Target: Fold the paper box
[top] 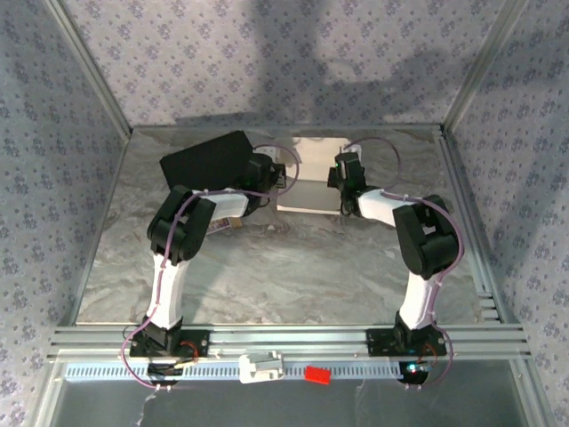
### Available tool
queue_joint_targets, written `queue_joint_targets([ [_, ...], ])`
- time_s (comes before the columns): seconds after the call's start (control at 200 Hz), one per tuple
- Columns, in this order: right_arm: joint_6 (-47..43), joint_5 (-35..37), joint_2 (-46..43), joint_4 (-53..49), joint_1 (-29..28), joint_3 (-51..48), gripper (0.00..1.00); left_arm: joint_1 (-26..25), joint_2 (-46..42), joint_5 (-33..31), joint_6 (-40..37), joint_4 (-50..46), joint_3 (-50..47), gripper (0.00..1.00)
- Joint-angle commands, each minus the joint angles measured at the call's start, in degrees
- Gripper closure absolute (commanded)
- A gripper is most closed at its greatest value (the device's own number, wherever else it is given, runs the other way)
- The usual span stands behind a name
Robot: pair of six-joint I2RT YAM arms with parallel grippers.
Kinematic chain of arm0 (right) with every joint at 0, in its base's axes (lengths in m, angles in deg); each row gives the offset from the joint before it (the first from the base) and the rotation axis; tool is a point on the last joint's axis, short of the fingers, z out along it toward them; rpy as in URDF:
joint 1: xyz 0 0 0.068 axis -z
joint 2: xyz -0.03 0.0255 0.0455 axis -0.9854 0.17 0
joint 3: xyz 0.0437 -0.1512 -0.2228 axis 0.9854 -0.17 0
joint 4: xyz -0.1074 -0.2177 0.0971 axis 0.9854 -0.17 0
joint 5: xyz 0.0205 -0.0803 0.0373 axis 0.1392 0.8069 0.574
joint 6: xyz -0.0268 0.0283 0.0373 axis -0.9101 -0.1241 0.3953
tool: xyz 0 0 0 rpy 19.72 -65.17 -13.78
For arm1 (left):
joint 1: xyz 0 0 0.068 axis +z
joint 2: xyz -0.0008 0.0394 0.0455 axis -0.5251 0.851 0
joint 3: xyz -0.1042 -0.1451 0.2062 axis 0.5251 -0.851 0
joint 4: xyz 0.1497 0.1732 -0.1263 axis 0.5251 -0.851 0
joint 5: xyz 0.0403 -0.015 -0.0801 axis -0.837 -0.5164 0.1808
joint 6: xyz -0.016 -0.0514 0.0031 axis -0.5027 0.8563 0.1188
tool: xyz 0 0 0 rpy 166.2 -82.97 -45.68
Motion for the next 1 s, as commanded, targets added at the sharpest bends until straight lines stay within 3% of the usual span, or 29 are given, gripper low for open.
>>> queue_joint_targets([
  [0.0, 6.98, -1.88, 0.31, -2.88, -2.81, -0.38, 1.0, -1.8, 0.23, 5.47, 3.13, 2.05, -1.09, 1.0],
  [0.34, 11.7, 2.52, -1.64, -1.91, -5.85, -4.28, 1.0, -3.95, -4.73, 4.38, 7.82, -1.95, -5.4, 1.0],
  [0.51, 9.32, 2.92, -5.77, 13.37, -7.55, -15.73, 1.0, -5.64, -6.9, 3.72, 7.88, 10.09, -15.42, 1.0],
  [0.675, 7.75, 1.34, -5.6, 19.48, -7.71, -18.99, 1.0, -6.03, -4.76, 3.82, 7.88, 20.75, -20.54, 1.0],
  [0.745, 8.87, 0.31, -5.48, 15.29, -7.53, -17.0, 1.0, -6.13, -4.1, 3.66, 8.07, 21.46, -20.78, 1.0],
  [0.85, 18.48, 1.47, -5.62, -4.39, -7.4, -10.57, 1.0, -6.14, -4.96, 3.39, 12.65, 16.03, -20.02, 1.0],
  [0.994, 19.44, 3.04, -6.31, -1.84, -9.25, -12.88, 1.0, -7.05, -7.29, 2.45, 12.22, 12.21, -19.89, 1.0],
])
